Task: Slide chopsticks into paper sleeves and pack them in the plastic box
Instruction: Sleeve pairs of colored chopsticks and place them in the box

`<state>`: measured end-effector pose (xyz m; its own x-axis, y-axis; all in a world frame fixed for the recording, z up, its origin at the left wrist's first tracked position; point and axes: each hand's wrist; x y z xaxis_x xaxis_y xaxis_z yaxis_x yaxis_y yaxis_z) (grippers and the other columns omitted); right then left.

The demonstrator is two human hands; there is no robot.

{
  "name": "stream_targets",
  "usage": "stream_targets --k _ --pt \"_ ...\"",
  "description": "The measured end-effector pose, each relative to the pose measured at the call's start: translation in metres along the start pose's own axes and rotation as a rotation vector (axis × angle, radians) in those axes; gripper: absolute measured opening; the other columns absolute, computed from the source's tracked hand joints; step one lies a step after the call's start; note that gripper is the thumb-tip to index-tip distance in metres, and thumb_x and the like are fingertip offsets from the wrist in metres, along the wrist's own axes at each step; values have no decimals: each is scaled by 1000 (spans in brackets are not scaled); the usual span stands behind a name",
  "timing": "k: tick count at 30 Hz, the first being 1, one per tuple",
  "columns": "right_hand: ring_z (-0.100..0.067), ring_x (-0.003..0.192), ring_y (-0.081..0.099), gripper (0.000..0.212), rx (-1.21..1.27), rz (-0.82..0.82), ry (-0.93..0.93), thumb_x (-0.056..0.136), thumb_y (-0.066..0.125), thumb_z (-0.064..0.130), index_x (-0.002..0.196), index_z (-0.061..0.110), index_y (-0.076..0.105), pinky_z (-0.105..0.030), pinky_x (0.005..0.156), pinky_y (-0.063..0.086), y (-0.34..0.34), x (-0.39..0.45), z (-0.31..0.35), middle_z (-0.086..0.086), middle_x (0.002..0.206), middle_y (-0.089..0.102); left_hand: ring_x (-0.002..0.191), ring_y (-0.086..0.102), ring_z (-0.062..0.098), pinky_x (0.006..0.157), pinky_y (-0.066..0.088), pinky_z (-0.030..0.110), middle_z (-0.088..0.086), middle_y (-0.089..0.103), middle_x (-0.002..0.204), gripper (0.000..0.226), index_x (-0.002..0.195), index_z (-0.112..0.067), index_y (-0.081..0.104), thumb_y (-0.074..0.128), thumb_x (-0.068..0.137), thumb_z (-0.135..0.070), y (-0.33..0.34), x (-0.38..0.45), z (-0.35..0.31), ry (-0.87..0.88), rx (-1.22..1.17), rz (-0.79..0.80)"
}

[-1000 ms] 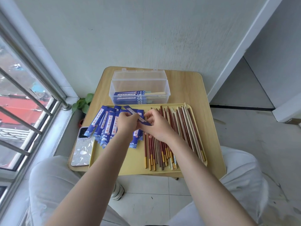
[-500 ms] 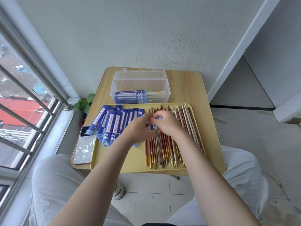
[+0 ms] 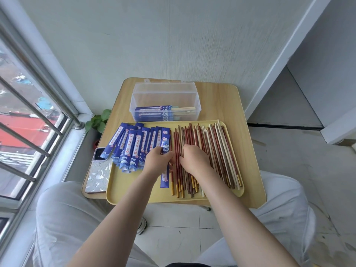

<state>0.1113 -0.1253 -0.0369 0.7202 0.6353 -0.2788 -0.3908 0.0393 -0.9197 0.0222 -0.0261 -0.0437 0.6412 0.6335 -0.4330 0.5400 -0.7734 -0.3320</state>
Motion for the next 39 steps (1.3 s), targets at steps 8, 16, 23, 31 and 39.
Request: stream_targets --k 8,16,23,31,39 --pt "-24 89 63 17 -89 45 153 99 58 17 115 12 61 -31 64 45 3 3 21 -5 105 65 82 73 35 73 61 51 17 71 89 13 93 -10 55 65 95 -18 -2 2 1 29 15 -26" --pt "-25 100 64 21 -44 72 215 100 54 10 120 8 59 -31 69 44 2 2 31 -8 116 64 72 67 20 63 60 31 12 68 87 17 101 -6 57 66 95 -19 -4 4 2 29 44 -10" --pt "-23 80 59 15 208 101 351 98 60 17 111 9 59 -31 63 48 2 5 26 -5 95 59 76 70 19 72 61 37 14 72 93 20 103 -5 58 65 94 -22 -3 7 5 24 66 2" --pt "-19 53 50 26 504 -15 203 93 62 26 72 12 54 -28 50 43 -12 4 5 -2 61 50 75 75 24 79 60 55 19 71 94 25 104 -2 57 67 91 -21 -6 5 3 29 15 4" --pt "-14 50 53 45 1051 -103 17 96 62 10 134 28 46 -23 46 43 -52 -3 -8 -8 83 73 57 71 26 50 55 31 17 74 81 28 114 2 55 68 90 -3 -13 1 -6 16 -44 93"
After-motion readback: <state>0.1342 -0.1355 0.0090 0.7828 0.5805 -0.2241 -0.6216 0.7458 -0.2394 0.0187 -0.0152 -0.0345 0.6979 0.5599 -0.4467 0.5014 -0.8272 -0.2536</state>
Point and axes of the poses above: each hand's wrist, its own x-axis towards the middle knuckle, its own y-axis out of the palm, z = x × y
